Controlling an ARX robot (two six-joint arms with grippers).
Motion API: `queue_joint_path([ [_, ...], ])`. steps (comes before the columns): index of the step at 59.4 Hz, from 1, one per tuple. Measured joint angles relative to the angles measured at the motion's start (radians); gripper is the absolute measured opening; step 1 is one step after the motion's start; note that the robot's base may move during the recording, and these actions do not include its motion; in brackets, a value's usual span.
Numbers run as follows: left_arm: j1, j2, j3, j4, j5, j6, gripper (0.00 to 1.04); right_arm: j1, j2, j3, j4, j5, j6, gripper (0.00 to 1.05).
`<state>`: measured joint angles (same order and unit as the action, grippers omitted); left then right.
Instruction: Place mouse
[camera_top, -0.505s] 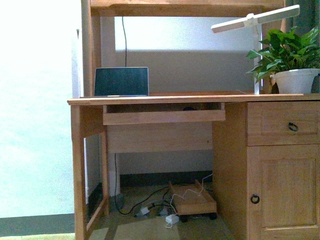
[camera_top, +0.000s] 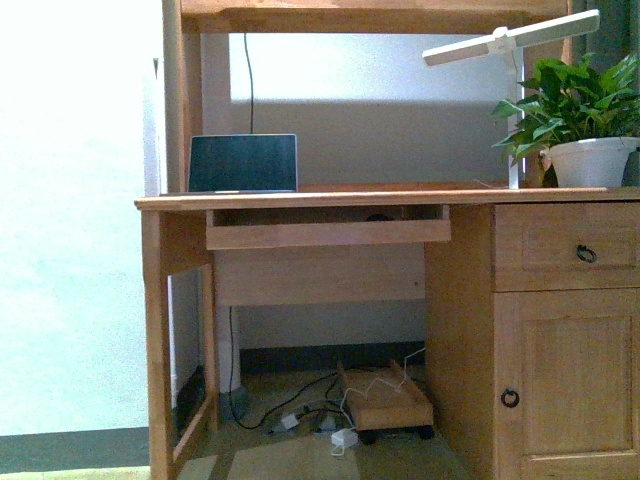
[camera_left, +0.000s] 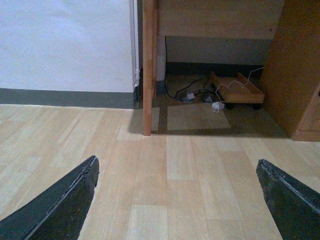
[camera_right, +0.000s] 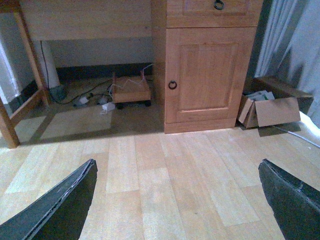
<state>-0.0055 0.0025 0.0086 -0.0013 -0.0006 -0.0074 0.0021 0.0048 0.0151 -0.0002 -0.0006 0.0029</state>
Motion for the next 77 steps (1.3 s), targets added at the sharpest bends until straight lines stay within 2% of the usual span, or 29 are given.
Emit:
queue_joint_path([
  [77, 0.000, 0.000, 0.000, 0.000, 0.000, 0.000, 0.97, 0.000, 0.000, 0.000, 0.000, 0.000, 0.000, 0.97],
])
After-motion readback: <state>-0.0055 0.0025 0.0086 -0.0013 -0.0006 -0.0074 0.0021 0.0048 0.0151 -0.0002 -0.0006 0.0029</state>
